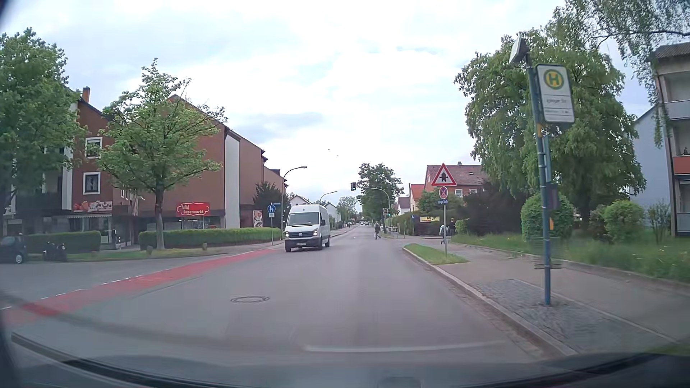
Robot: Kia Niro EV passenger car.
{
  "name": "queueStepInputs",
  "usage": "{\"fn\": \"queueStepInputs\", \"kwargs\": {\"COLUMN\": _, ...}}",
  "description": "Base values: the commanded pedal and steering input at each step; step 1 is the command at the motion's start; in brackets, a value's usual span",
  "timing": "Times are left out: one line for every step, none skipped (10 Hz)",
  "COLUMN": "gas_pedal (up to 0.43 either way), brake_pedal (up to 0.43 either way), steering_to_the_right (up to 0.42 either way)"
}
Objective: Follow the waypoints while adhering to traffic rules and regulations
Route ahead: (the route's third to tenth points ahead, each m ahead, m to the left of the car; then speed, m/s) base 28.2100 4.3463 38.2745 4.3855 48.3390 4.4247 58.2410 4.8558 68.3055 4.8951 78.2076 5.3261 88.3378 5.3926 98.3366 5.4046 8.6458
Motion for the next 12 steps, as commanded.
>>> {"fn": "queueStepInputs", "kwargs": {"gas_pedal": 0.000, "brake_pedal": 0.012, "steering_to_the_right": 0.002}}
{"fn": "queueStepInputs", "kwargs": {"gas_pedal": 0.000, "brake_pedal": 0.018, "steering_to_the_right": 0.002}}
{"fn": "queueStepInputs", "kwargs": {"gas_pedal": 0.000, "brake_pedal": 0.012, "steering_to_the_right": 0.002}}
{"fn": "queueStepInputs", "kwargs": {"gas_pedal": 0.000, "brake_pedal": 0.000, "steering_to_the_right": 0.002}}
{"fn": "queueStepInputs", "kwargs": {"gas_pedal": 0.000, "brake_pedal": 0.000, "steering_to_the_right": 0.001}}
{"fn": "queueStepInputs", "kwargs": {"gas_pedal": 0.000, "brake_pedal": 0.000, "steering_to_the_right": 0.001}}
{"fn": "queueStepInputs", "kwargs": {"gas_pedal": 0.000, "brake_pedal": 0.000, "steering_to_the_right": 0.001}}
{"fn": "queueStepInputs", "kwargs": {"gas_pedal": 0.000, "brake_pedal": 0.000, "steering_to_the_right": 0.000}}
{"fn": "queueStepInputs", "kwargs": {"gas_pedal": 0.000, "brake_pedal": 0.000, "steering_to_the_right": 0.000}}
{"fn": "queueStepInputs", "kwargs": {"gas_pedal": 0.000, "brake_pedal": 0.000, "steering_to_the_right": 0.000}}
{"fn": "queueStepInputs", "kwargs": {"gas_pedal": 0.000, "brake_pedal": 0.000, "steering_to_the_right": 0.000}}
{"fn": "queueStepInputs", "kwargs": {"gas_pedal": 0.000, "brake_pedal": 0.000, "steering_to_the_right": -0.003}}
